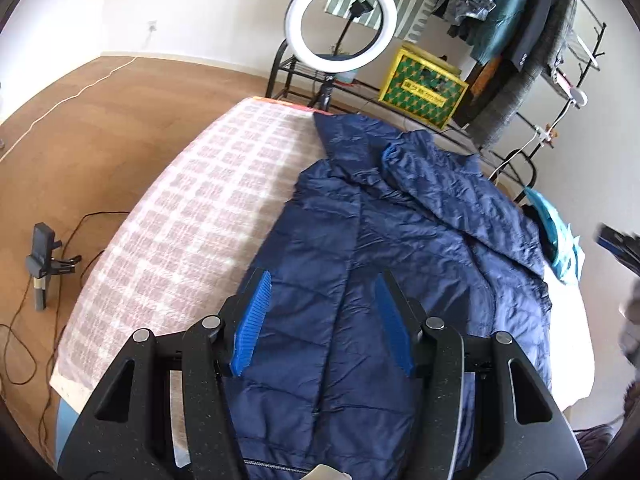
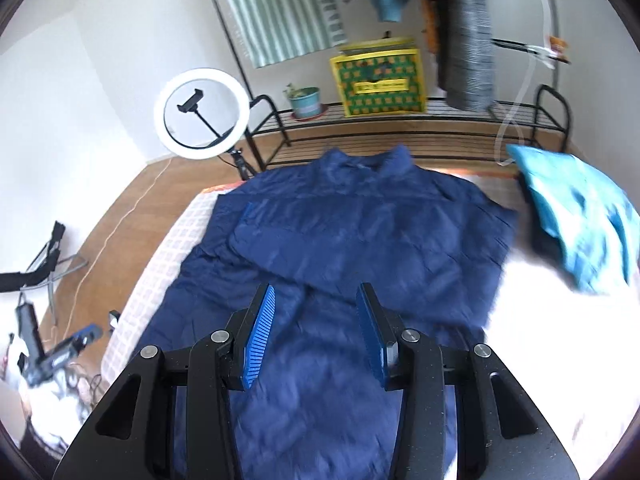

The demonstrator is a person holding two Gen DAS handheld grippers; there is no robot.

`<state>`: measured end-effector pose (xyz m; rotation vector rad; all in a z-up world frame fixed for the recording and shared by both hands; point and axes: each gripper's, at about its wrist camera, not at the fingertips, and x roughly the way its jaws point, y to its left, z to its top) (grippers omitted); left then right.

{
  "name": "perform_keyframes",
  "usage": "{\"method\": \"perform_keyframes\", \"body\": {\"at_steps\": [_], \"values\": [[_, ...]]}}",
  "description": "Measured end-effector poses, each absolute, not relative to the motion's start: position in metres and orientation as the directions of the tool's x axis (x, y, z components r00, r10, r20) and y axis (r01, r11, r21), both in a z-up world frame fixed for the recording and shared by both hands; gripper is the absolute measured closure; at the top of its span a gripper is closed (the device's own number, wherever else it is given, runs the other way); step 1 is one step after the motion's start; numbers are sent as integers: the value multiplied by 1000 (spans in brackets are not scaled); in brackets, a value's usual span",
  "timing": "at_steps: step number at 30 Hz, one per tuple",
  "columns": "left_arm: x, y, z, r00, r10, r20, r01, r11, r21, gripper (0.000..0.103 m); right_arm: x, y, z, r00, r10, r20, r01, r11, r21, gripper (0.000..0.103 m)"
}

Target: Fold large clothes

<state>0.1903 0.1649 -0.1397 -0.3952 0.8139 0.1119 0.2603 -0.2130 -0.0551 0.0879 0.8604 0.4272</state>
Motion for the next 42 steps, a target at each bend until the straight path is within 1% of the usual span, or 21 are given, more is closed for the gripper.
{"method": "perform_keyframes", "body": {"at_steps": [4,7,9,11,12,14,16,18,21,26,33,37,39,40,41,42], "values": [[183,175,-154,663,-29,-748,-257,930,-263,47,208,-255,-68,564,373,-737,-283,925,252,61],[175,186,-170,624,-28,-781,-264,933,-244,47,166,-291,-96,520,347,-781,-213,937,276,58],[169,194,-182,585,-71,-808,-263,926,-272,47,145,-308,-114,488,337,-806,-183,941,283,57],[162,205,-193,550,-120,-826,-272,910,-313,47,126,-320,-137,441,336,-832,-160,942,296,48],[157,211,-198,533,-139,-834,-282,901,-330,47,119,-325,-146,420,342,-840,-154,940,305,47],[148,221,-206,506,-152,-849,-300,892,-339,47,106,-331,-165,376,354,-856,-138,935,326,47],[138,229,-214,476,-162,-864,-311,888,-338,47,95,-335,-184,317,398,-861,-116,917,381,47],[131,236,-225,441,-218,-871,-314,871,-378,47,87,-334,-198,277,429,-860,-106,903,416,47],[122,238,-238,404,-255,-878,-341,849,-404,47,76,-329,-213,223,434,-873,-116,901,418,47],[117,222,-255,336,-320,-886,-291,859,-421,47,66,-326,-231,180,441,-879,-115,897,426,47],[122,204,-261,307,-323,-895,-258,877,-405,47,66,-321,-254,142,442,-886,-122,896,428,47],[124,203,-261,306,-323,-896,-267,874,-406,47,67,-314,-266,115,469,-876,-118,882,457,47],[125,203,-261,309,-322,-895,-266,874,-407,47,68,-309,-268,106,496,-862,-133,866,482,49],[125,202,-261,307,-322,-896,-262,876,-405,49,67,-307,-267,104,516,-850,-142,854,501,58],[126,201,-261,307,-320,-896,-255,879,-402,53,67,-307,-266,101,532,-840,-155,843,515,69],[127,201,-261,304,-324,-896,-246,882,-402,66,66,-305,-264,100,543,-834,-167,835,524,75]]}}
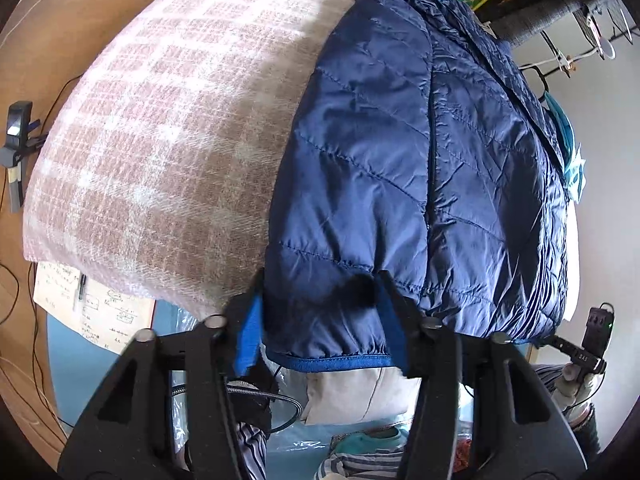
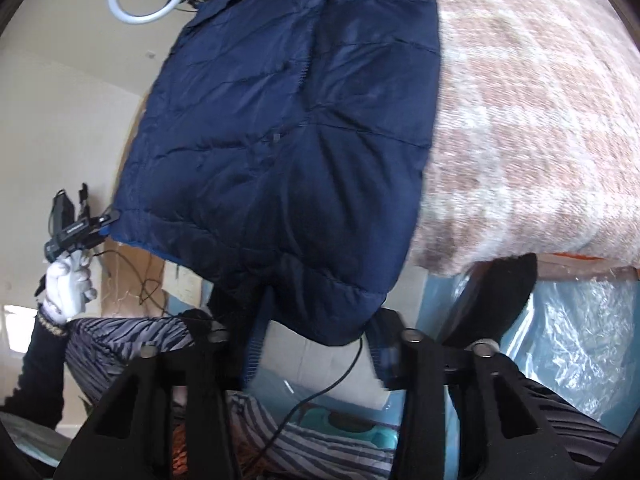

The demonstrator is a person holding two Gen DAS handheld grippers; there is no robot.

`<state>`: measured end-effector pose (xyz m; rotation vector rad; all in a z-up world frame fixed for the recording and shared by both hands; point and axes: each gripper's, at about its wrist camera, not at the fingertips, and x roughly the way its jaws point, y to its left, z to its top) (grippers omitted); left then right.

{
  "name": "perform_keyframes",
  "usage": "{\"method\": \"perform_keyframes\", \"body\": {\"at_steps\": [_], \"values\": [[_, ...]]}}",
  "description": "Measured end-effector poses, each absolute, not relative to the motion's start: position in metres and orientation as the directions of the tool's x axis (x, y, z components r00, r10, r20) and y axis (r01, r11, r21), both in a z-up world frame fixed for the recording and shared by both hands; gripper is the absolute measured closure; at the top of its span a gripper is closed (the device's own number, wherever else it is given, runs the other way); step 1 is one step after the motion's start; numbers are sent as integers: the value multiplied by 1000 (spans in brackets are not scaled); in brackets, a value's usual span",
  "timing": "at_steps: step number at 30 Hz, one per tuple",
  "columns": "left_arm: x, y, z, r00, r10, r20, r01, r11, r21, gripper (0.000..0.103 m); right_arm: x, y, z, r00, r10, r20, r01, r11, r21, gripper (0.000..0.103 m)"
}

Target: Fold large clothes

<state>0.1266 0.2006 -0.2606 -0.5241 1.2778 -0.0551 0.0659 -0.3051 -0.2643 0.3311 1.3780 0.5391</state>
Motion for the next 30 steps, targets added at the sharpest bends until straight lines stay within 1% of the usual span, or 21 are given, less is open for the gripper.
{"method": "perform_keyframes", "body": {"at_steps": [1,2,3,4,6,10,15,16,18,20,22,25,30], "values": [[128,200,-260,305,-322,-896,-244,883,-401,78,65,-303,-262,104,552,-827,-177,829,531,88],[128,200,-260,308,-322,-895,-243,883,-402,82,64,-304,-259,112,567,-816,-183,819,544,95],[128,201,-258,316,-328,-890,-242,880,-409,89,64,-306,-256,122,581,-805,-181,811,557,96],[128,200,-256,327,-329,-886,-239,878,-414,92,64,-307,-253,131,586,-800,-179,807,562,97],[128,198,-248,353,-320,-879,-219,885,-410,94,62,-312,-244,152,594,-790,-178,802,570,98],[124,197,-233,406,-323,-855,-209,878,-431,95,59,-320,-227,191,601,-776,-187,798,573,99],[120,199,-215,469,-336,-817,-206,858,-471,96,56,-337,-199,263,640,-722,-178,768,615,100],[121,198,-214,469,-332,-819,-202,862,-465,96,56,-337,-199,270,638,-721,-182,769,613,100],[125,196,-216,455,-322,-830,-203,871,-448,96,55,-333,-208,241,620,-747,-176,785,594,100],[125,196,-215,459,-329,-825,-206,864,-459,97,56,-332,-215,222,607,-763,-158,795,586,100],[125,197,-207,480,-338,-809,-200,856,-476,97,55,-336,-215,226,619,-752,-137,784,605,100],[127,196,-193,506,-340,-793,-185,855,-485,97,59,-342,-201,257,637,-727,-138,769,624,100],[141,192,-163,566,-335,-753,-154,855,-496,97,70,-341,-168,320,634,-704,-192,771,607,100]]}}
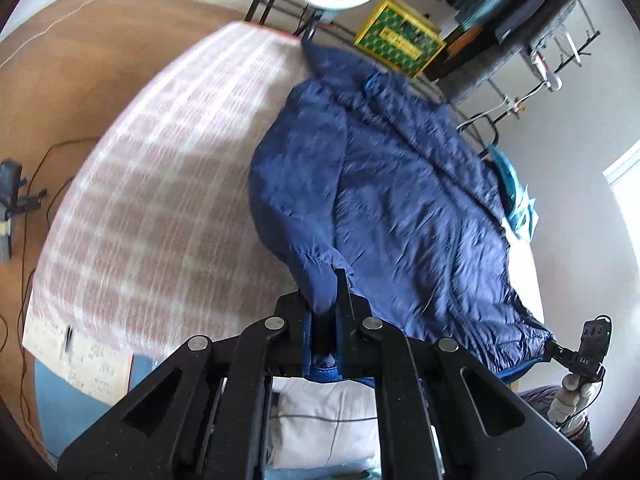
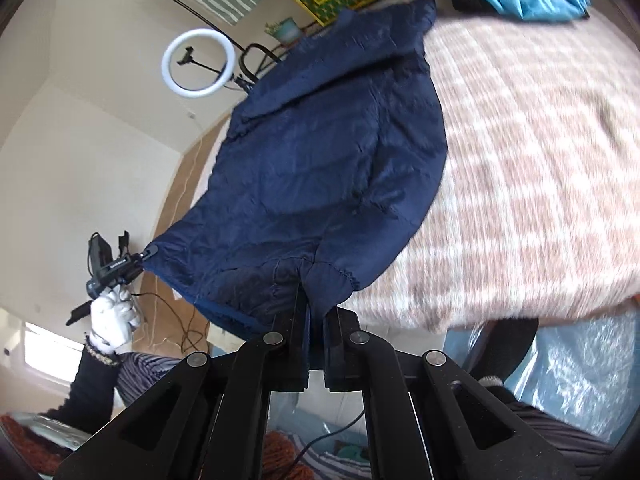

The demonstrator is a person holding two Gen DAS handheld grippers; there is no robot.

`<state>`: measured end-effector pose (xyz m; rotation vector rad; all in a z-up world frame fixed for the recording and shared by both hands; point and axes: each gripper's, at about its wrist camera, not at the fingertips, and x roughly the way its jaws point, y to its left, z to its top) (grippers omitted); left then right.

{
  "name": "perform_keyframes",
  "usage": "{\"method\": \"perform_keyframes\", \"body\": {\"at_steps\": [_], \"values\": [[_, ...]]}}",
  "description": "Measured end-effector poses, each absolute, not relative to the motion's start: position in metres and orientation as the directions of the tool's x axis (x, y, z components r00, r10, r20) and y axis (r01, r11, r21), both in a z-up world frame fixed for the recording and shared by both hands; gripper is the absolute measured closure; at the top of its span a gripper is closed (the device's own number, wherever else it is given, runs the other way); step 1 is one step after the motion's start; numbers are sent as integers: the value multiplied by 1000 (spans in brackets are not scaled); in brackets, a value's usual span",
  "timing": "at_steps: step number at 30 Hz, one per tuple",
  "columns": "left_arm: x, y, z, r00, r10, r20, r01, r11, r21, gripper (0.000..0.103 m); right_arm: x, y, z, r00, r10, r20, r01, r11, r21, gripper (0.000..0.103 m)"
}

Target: Fold large clothes

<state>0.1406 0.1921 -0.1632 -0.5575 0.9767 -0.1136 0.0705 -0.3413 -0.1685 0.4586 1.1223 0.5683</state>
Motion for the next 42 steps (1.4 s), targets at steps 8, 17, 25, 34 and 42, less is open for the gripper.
{"method": "perform_keyframes", "body": {"at_steps": [8,17,25,34,42], "values": [[183,188,-126,642,-335,-690,-125,842,-525,97,98,-343,-144,397,625,-672,-207,774,598,100],[258,176,-89,696,-320,-643,-88,850,-519,97,160,-349,-113,477,585,-656,-185,797,575,100],[346,167,-73,714,-286,-639,-81,873,-481,97,241,-346,-98,533,509,-676,-156,845,512,100],[452,165,-77,720,-233,-653,-101,896,-432,97,338,-340,-89,581,428,-692,-130,888,440,100],[553,148,-110,692,-170,-701,-127,928,-350,98,440,-337,-114,594,354,-723,-62,916,397,100]]}}
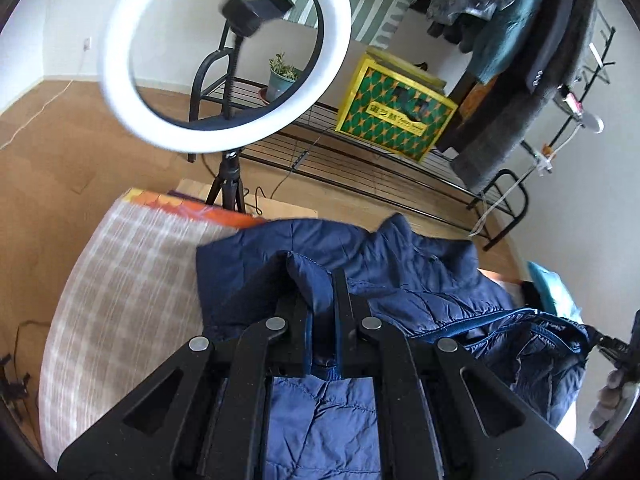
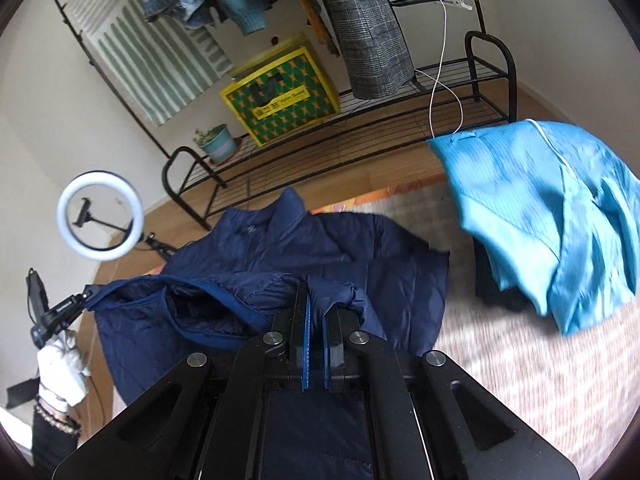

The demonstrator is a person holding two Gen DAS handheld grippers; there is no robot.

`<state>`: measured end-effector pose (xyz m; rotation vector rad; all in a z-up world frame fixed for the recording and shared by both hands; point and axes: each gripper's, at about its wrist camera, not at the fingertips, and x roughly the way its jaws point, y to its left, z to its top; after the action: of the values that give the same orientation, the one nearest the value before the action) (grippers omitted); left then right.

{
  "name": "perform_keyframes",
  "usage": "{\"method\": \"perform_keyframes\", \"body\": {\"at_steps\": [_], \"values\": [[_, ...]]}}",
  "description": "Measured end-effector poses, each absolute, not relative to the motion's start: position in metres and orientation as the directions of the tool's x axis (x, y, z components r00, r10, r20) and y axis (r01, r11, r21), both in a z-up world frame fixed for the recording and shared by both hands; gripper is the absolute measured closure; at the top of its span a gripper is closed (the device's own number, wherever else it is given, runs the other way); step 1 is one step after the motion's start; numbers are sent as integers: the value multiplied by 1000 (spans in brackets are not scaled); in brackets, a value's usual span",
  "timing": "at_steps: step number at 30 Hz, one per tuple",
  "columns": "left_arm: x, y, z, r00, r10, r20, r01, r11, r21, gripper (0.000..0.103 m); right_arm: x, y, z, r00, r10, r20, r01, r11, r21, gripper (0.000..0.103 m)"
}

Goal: Fold large clothes
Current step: 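Lift the hem with both tools and fold it toward the collar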

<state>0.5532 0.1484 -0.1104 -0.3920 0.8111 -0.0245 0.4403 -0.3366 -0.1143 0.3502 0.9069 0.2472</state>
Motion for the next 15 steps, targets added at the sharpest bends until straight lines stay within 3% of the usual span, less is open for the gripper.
{"method": "perform_keyframes", "body": {"at_steps": [15], "values": [[686,128,-188,663,-88,-744,-175,947,-269,96,566,-345,-197,547,285,-787,-13,943,332,100]]}}
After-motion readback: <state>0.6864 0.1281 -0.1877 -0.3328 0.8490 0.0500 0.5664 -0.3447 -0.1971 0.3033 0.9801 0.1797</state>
